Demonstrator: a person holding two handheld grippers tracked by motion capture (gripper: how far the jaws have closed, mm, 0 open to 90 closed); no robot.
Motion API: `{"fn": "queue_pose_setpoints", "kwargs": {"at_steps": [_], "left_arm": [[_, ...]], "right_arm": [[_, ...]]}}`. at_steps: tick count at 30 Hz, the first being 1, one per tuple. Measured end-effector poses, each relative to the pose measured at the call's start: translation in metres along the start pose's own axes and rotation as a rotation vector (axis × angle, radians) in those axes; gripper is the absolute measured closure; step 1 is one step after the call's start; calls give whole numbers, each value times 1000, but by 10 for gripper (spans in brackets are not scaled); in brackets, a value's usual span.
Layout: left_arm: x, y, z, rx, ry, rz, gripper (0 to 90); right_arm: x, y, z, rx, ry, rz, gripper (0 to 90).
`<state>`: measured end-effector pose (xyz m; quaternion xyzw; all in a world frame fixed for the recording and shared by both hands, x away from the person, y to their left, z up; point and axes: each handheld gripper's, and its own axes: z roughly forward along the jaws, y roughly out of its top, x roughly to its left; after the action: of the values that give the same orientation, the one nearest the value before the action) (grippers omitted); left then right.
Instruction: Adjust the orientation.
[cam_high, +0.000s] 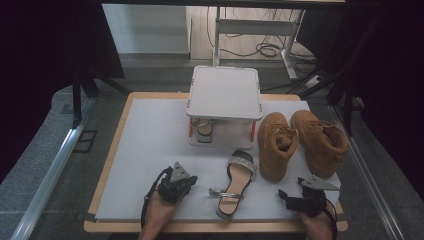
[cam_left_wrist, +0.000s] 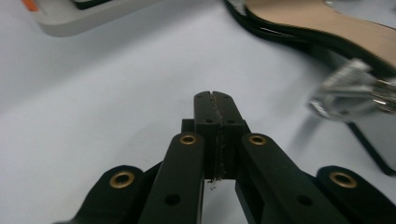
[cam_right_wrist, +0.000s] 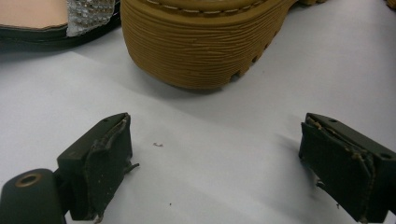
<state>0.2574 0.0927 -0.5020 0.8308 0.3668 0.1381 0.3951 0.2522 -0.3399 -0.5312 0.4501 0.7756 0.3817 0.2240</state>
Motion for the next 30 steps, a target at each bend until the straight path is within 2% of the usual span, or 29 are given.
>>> {"fn": "queue_pose_setpoints", "kwargs": {"at_steps": [3, 9, 13, 16, 27, 30], "left_arm": [[-7, -2, -4, 3, -25, 12, 896], [-19, -9, -12, 2, -44, 47, 896], [-27, -16, -14, 8, -81, 54, 896], [-37, -20, -16, 0, -118, 74, 896], [-71, -21, -20, -6, -198, 148, 896], [-76, -22, -18, -9, -220, 145, 896]], "right_arm": [[0, 0, 0, 0, 0, 0, 98], [0, 0, 0, -1, 0, -1, 98], [0, 0, 0, 0, 0, 0, 98], [0, 0, 0, 0, 0, 0, 98], [0, 0, 0, 0, 0, 1, 98], [0, 0, 0, 0, 0, 1, 98]]}}
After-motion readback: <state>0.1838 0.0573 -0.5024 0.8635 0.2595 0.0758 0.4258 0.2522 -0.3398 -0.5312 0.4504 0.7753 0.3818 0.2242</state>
